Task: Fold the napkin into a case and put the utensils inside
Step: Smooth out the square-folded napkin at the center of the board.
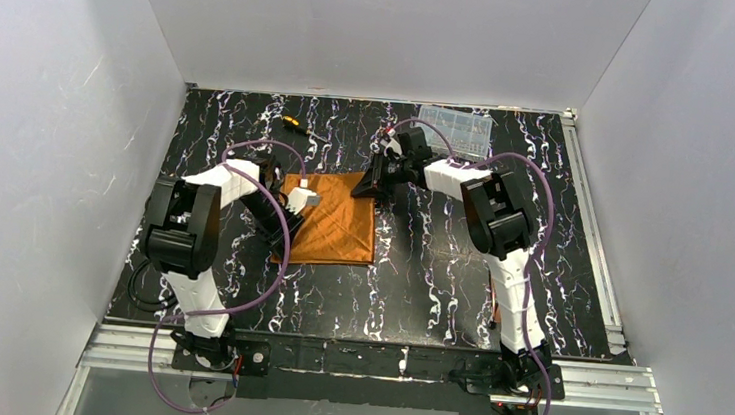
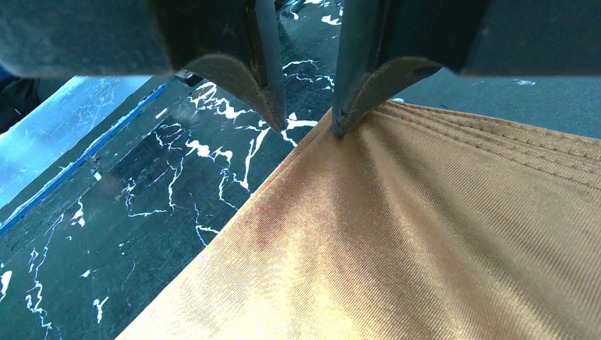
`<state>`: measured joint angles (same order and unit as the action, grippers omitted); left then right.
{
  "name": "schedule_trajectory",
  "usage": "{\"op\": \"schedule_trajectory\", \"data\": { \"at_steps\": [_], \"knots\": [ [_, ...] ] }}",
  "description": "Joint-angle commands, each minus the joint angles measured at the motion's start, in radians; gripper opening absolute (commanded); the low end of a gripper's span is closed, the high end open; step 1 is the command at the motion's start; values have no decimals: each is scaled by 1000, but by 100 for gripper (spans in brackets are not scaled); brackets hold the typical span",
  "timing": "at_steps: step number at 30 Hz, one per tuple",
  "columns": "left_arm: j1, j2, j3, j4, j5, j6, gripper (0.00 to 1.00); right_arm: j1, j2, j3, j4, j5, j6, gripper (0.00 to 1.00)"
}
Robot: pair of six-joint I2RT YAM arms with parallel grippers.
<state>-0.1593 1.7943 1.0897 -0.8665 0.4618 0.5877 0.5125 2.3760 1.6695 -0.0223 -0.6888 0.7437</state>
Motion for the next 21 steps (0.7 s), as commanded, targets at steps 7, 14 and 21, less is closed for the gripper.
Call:
{"op": "schedule_trajectory", "data": {
  "at_steps": [7, 14, 21],
  "knots": [
    [3, 50, -5, -48, -52, 25, 28, -11, 26, -5, 58, -39, 22, 22],
    [3, 41, -27, -37, -76, 36, 27, -29, 12, -27, 64, 79, 27, 22],
    [3, 43, -17, -39, -82, 41, 26, -58, 35, -3, 56, 178, 39, 22]
  ]
}}
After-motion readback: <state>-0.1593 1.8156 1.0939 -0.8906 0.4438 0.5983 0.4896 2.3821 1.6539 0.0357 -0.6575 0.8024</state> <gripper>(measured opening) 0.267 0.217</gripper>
